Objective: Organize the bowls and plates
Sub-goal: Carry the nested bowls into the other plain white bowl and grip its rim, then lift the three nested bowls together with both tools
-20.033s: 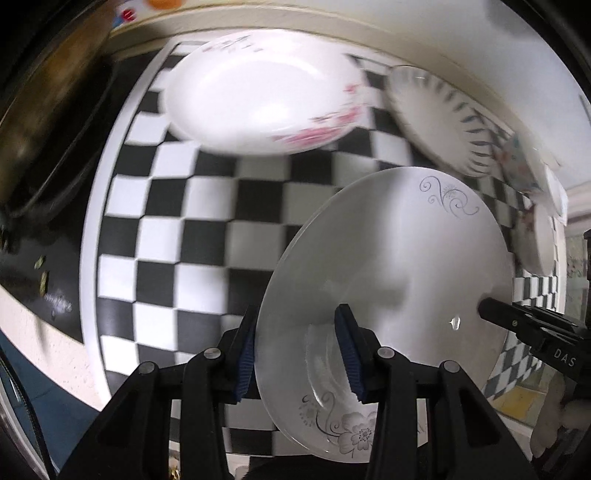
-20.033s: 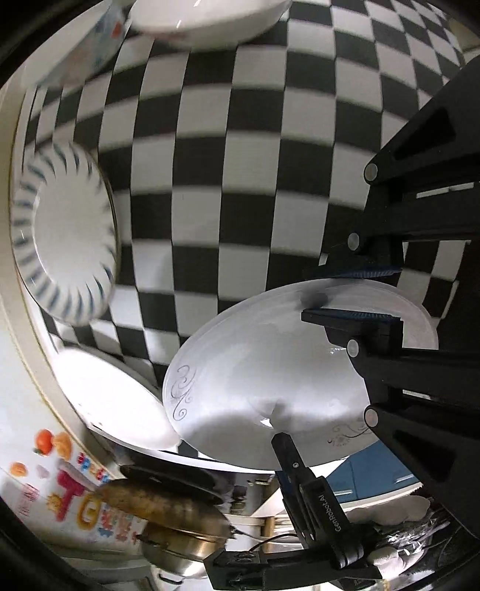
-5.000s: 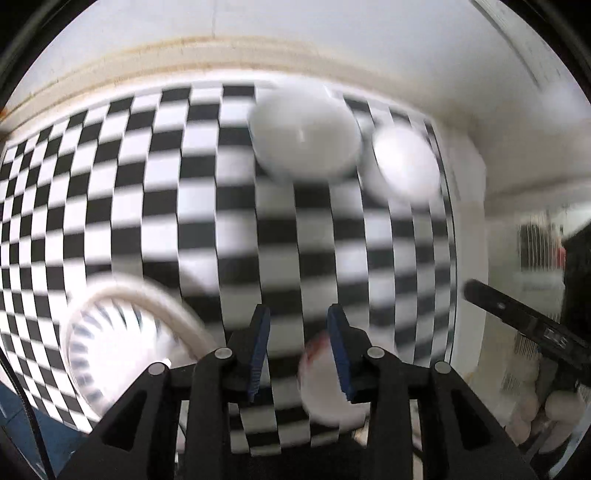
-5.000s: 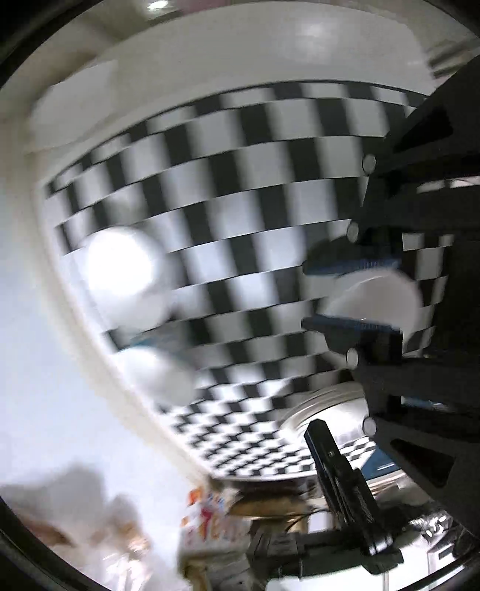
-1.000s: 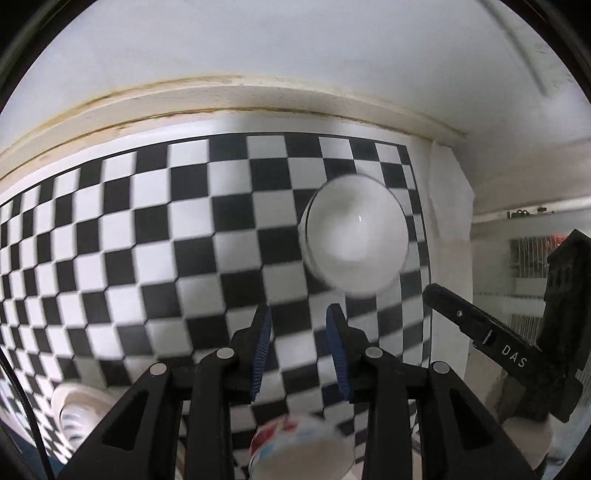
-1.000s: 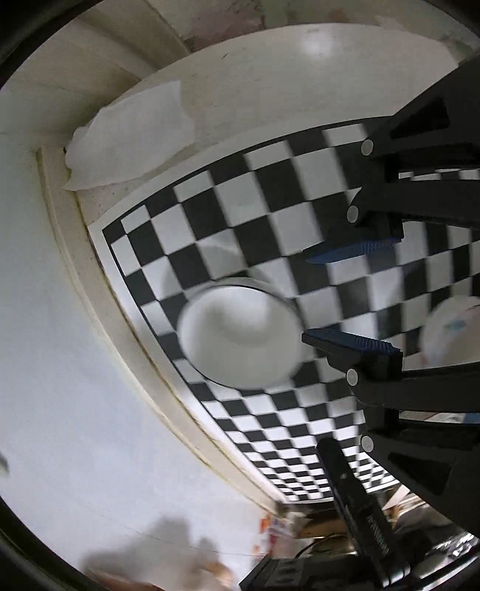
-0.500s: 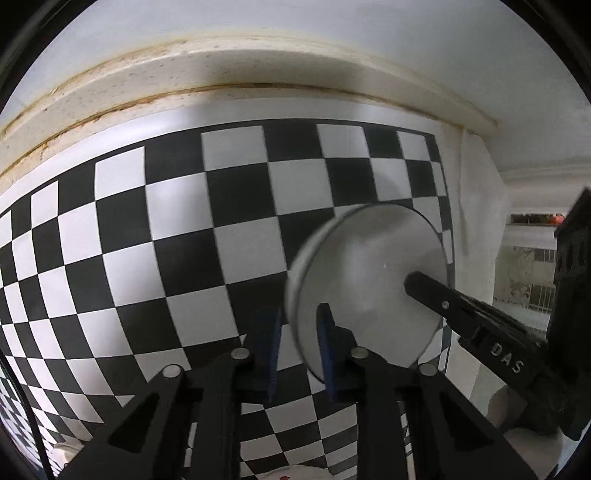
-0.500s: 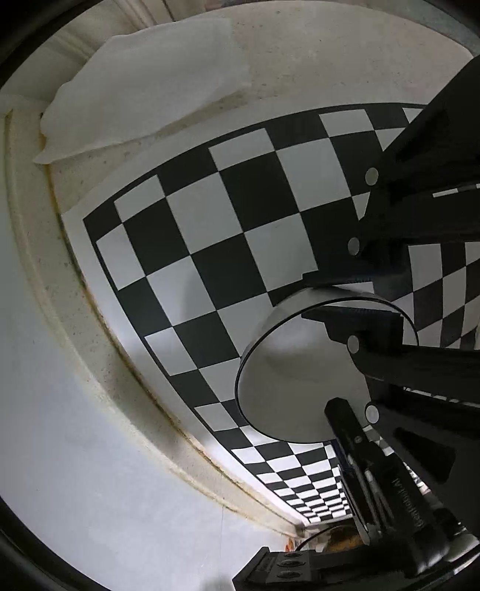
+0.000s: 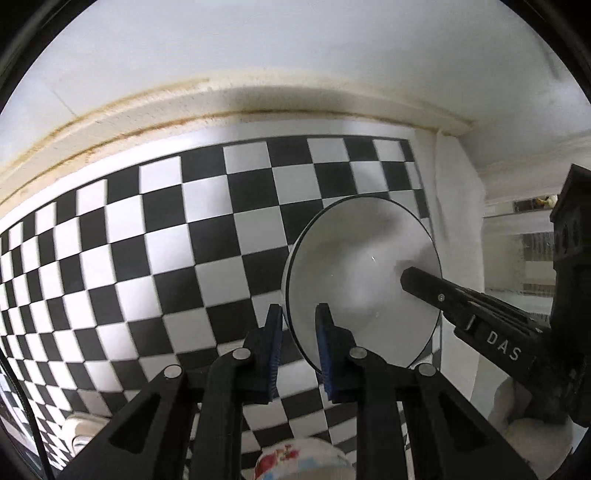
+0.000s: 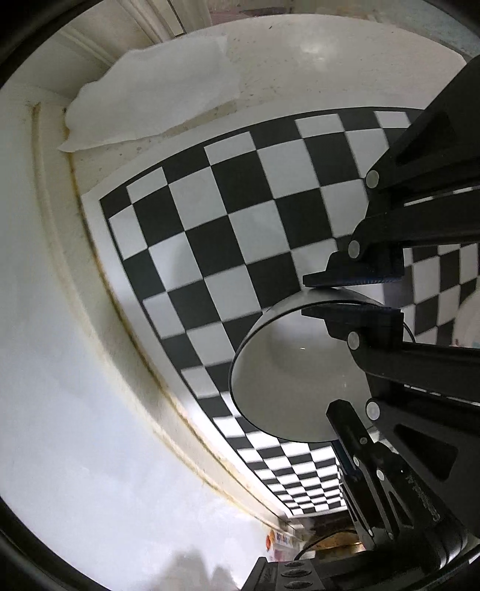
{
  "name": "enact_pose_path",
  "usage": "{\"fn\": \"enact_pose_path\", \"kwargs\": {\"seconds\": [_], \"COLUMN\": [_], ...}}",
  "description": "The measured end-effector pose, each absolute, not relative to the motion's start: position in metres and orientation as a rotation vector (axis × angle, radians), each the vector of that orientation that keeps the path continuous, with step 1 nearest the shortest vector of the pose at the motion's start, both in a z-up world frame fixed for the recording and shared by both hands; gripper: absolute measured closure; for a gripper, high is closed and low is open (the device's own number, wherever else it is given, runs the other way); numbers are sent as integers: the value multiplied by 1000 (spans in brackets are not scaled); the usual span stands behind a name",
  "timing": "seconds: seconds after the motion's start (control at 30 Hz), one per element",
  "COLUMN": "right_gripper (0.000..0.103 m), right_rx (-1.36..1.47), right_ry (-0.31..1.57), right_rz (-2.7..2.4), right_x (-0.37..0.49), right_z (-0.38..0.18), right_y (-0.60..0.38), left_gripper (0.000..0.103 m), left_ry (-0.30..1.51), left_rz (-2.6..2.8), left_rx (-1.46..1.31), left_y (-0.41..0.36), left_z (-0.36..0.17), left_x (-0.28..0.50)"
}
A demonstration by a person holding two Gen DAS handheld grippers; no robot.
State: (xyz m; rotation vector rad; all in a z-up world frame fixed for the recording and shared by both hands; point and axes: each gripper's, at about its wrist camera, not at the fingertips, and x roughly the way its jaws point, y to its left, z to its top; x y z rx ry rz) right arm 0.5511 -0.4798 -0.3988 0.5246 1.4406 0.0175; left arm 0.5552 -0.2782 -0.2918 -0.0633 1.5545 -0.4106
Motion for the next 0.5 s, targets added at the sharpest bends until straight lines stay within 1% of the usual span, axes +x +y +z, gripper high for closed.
{"fn": "enact_pose_path", "kwargs": {"seconds": [0.3, 0.5], "right_gripper": [93, 93], "right_rx": [478, 457], "right_ry": [1363, 1333], "right_rz": [66, 81], "right_x": [493, 432], "right_z": [-330, -295], "right_y": [-455, -442], "left_gripper": [87, 87], "left_ry": [1467, 1451], "left_rz": [-426, -457], "left_rx": [-74, -66], "left_y": [-254, -239], "left_z": [-226, -206], "left_x": [495, 443]}}
